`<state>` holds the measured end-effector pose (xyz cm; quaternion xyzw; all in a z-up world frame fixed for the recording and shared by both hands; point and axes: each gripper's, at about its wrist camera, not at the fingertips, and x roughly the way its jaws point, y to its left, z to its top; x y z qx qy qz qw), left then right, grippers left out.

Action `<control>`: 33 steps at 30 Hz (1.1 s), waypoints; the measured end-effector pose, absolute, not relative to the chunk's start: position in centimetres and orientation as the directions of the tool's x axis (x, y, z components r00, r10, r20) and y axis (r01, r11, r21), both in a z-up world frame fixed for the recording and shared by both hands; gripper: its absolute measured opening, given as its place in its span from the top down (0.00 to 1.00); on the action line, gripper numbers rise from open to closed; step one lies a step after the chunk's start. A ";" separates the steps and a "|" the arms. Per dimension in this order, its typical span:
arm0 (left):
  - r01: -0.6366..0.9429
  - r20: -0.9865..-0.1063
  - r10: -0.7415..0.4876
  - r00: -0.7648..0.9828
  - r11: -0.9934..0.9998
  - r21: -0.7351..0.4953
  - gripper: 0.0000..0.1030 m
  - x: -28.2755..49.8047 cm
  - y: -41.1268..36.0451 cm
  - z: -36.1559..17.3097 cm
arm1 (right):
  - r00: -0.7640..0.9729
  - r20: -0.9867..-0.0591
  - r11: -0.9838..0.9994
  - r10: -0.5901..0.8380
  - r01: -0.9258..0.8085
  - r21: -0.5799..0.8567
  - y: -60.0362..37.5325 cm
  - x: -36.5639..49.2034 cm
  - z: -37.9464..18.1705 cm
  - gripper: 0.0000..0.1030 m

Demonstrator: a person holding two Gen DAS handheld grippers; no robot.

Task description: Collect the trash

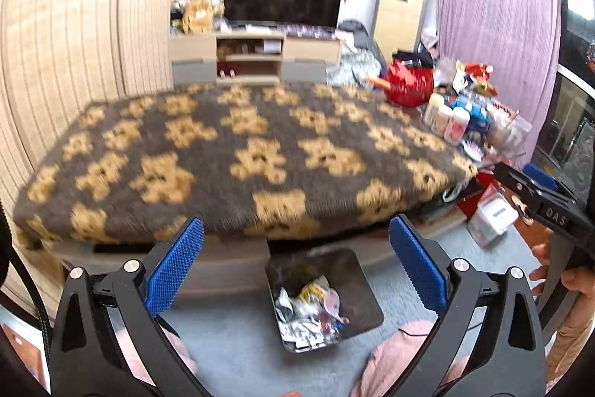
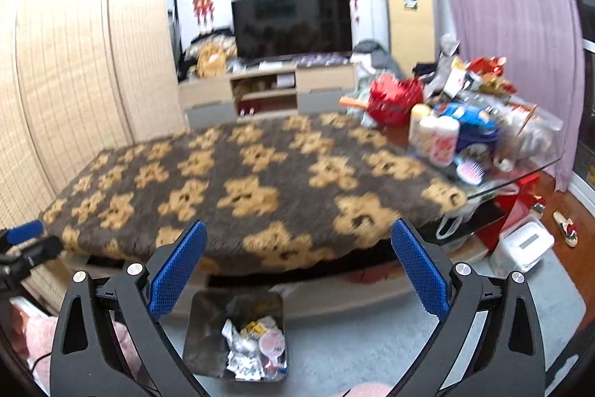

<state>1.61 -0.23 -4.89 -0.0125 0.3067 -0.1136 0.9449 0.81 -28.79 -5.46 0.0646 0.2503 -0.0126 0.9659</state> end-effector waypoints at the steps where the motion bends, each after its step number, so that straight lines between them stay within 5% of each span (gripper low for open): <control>1: 0.202 -0.564 -0.217 0.797 0.975 -0.089 0.08 1.2 -0.2 -4.2 | 0.884 -0.467 0.991 0.002 0.062 0.122 -29.3 0.2 -5.0 0.03; 13: 0.245 -0.476 -0.241 0.846 0.968 -0.056 0.08 -1.8 -2.1 -0.1 | 0.942 -0.335 0.989 0.010 0.040 0.142 -30.9 -4.6 -1.5 0.03; 33: 0.224 -0.447 -0.216 0.868 0.974 -0.036 0.08 -2.8 -2.3 0.6 | 0.938 -0.343 0.991 0.042 0.004 0.132 -30.0 -4.8 -1.6 0.03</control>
